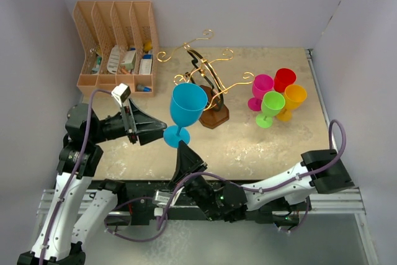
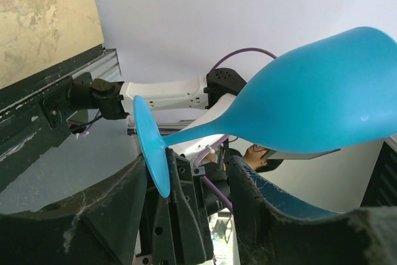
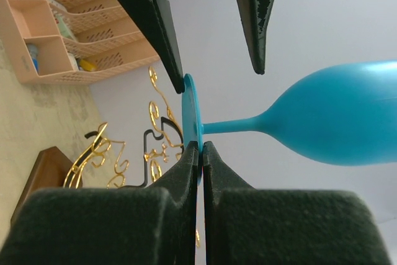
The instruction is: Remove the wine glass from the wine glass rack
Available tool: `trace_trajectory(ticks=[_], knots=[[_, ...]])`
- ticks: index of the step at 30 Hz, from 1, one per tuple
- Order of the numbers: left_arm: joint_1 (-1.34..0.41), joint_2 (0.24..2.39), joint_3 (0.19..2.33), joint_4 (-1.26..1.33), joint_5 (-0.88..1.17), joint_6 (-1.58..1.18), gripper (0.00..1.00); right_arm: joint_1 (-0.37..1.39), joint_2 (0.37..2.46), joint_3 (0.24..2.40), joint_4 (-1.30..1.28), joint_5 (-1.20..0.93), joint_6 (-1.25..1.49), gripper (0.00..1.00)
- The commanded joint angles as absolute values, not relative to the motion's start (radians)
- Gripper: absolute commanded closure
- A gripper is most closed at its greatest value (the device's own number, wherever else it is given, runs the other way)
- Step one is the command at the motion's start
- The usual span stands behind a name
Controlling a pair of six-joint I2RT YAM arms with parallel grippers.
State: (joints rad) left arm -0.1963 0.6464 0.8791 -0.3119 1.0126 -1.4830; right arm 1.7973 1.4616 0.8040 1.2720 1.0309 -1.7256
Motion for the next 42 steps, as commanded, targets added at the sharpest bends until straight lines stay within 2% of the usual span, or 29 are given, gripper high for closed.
trace_trajectory(ticks=[1, 15, 17, 24, 25, 27, 30, 34, 38, 42], knots=[[-0.19, 0.622, 0.893, -0.275, 1.037, -1.531, 0.44, 1.808, 1.472, 0.858, 1.458, 1.013, -1.806, 1.0], [-0.19, 0.6, 0.887, -0.266, 1.042, -1.526, 0.54, 1.811, 1.573, 0.919, 1.614, 0.976, -1.938, 1.0], [-0.19, 0.597, 0.882, -0.246, 1.04, -1.535, 0.61, 1.812, 1.595, 0.937, 1.653, 0.961, -1.957, 1.0], [-0.19, 0.581, 0.871, -0.209, 1.034, -1.545, 0.96, 1.811, 1.583, 0.941, 1.692, 0.965, -1.967, 1.0], [-0.19, 0.579, 0.867, -0.205, 1.031, -1.545, 1.0, 1.81, 1.576, 0.942, 1.688, 0.968, -1.963, 1.0], [-0.19, 0.575, 0.854, -0.193, 1.025, -1.545, 1.0, 1.811, 1.566, 0.942, 1.679, 0.979, -1.954, 1.0], [-0.19, 0.57, 0.823, -0.158, 1.013, -1.545, 1.0, 1.811, 1.556, 0.939, 1.668, 1.011, -1.942, 0.93], [-0.19, 0.562, 0.731, 0.006, 0.981, -1.627, 1.0, 1.82, 1.515, 0.949, 1.638, 1.093, -1.892, 0.64], [-0.19, 0.579, 0.632, 0.233, 0.925, -1.732, 1.0, 1.838, 1.442, 0.955, 1.613, 1.176, -1.875, 0.56], [-0.19, 0.628, 0.594, 0.376, 0.884, -1.732, 1.0, 1.85, 1.367, 0.934, 1.568, 1.253, -1.877, 0.54]])
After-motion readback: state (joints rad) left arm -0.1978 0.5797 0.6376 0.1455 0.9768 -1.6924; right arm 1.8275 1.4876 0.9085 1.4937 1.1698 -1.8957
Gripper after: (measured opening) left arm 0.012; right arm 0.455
